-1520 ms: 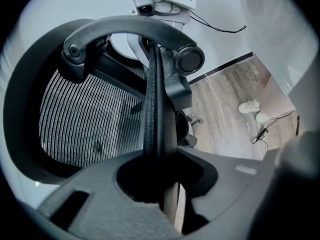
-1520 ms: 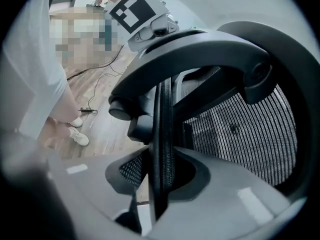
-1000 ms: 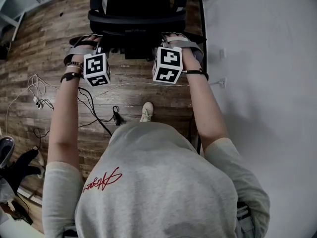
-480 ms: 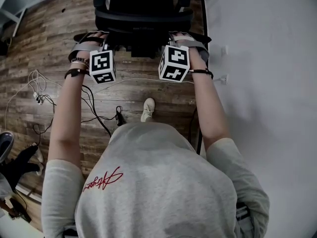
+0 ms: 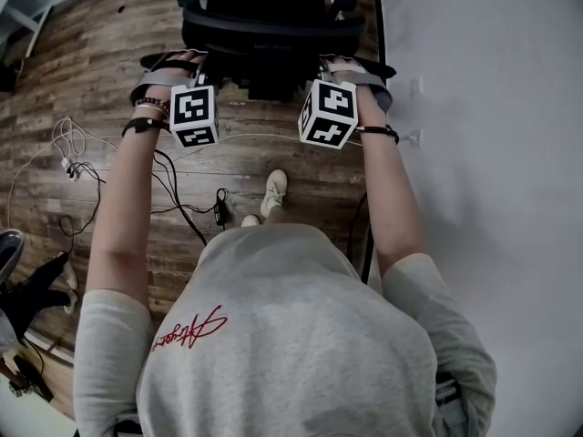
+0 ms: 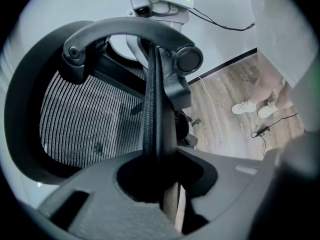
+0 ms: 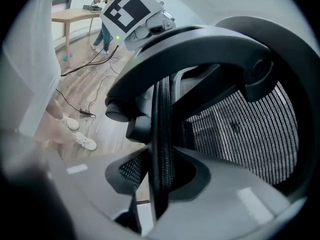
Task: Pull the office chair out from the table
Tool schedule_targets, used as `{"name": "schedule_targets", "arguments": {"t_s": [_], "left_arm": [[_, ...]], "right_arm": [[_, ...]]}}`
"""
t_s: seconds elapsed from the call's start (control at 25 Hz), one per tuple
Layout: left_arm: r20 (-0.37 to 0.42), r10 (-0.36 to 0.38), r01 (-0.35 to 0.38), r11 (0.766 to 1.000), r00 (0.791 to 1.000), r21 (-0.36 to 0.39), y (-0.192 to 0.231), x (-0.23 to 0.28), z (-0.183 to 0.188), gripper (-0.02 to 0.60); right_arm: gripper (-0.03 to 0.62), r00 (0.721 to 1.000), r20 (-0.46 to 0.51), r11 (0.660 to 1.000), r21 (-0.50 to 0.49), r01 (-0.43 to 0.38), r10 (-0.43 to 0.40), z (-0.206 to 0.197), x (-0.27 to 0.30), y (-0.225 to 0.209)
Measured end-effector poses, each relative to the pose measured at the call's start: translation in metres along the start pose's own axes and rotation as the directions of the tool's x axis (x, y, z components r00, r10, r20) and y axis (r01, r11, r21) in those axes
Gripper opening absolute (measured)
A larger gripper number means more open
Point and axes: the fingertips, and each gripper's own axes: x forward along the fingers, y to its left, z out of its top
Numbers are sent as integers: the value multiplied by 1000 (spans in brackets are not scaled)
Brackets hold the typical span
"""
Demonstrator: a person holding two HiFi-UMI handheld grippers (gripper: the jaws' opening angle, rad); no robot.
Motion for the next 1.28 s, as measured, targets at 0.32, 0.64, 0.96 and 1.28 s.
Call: {"name": "schedule_targets", "arguments": {"t_s": [0.32,0.64,0.96,1.28], "left_arm": [[-3,-16,16,1000,1000,-6,-2,1,0,72],[1,-13,13,1000,1000,1,-13,-14,4,71],[1,-8,8,1000,1000,6,-36,-29,7,71],[5,-1,1,1000,1000,17,-53,-39,8,71]], "right_arm": [[101,1000,9,1000,-5,-17,17,-1,2,1],[101,1000,5,1000,0,-13,13,4,-11,15],[101,1000,1,1000,5,-7,7,10,-21,41],[101,1000,-2,1000,11,3,-3,15,-29,59]]}}
